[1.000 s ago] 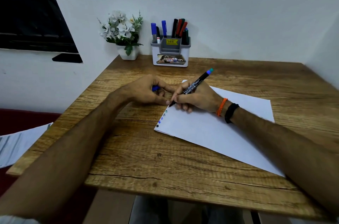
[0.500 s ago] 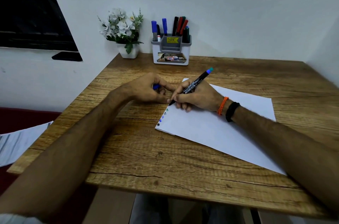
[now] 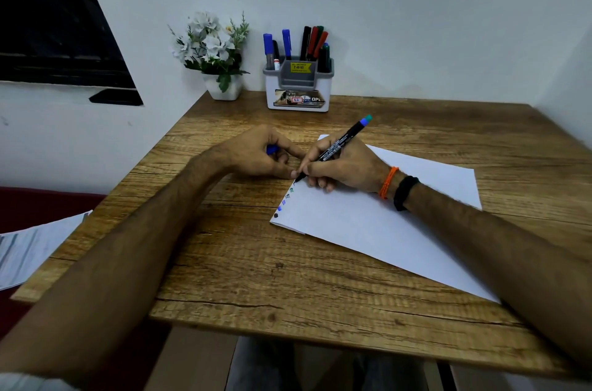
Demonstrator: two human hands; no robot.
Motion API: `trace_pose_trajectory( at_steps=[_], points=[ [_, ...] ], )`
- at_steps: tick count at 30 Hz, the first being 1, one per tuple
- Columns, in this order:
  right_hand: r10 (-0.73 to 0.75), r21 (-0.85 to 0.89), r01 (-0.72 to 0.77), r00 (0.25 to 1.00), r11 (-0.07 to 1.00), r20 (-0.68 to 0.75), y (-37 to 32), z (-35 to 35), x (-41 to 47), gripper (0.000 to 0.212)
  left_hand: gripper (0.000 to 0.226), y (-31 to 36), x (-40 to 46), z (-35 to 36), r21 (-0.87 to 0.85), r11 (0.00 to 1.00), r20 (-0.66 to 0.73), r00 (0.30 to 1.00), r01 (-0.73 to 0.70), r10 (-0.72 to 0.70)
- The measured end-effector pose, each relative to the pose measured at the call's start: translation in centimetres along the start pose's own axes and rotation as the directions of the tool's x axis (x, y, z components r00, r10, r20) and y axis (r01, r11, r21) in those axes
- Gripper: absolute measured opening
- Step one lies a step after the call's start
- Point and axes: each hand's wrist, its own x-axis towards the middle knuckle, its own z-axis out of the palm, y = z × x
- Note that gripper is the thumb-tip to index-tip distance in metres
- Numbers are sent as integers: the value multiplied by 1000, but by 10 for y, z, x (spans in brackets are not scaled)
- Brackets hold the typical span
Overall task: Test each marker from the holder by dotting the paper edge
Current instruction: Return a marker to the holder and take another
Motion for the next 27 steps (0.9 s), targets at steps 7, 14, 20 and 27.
trace_pose_trajectory(
  at_steps=[7, 14, 20, 27],
  points=[
    [17, 7, -17, 1000, 1000, -12, -1, 0, -1, 11, 39, 3, -1, 1, -4, 1000, -2, 1000, -4, 4],
    [16, 9, -16, 1000, 1000, -7, -1, 1, -1, 13, 39, 3, -2, 1, -12, 1000, -1, 1000, 9, -9],
    [6, 6, -6, 1000, 1000, -22, 0, 0, -1, 17, 40, 3, -1, 1, -8, 1000, 4, 1000, 8, -7],
    [-4, 10, 5, 1000, 1000, -14, 1, 1, 0, 17, 39, 2, -1, 1, 3, 1000, -2, 1000, 9, -9]
  ],
)
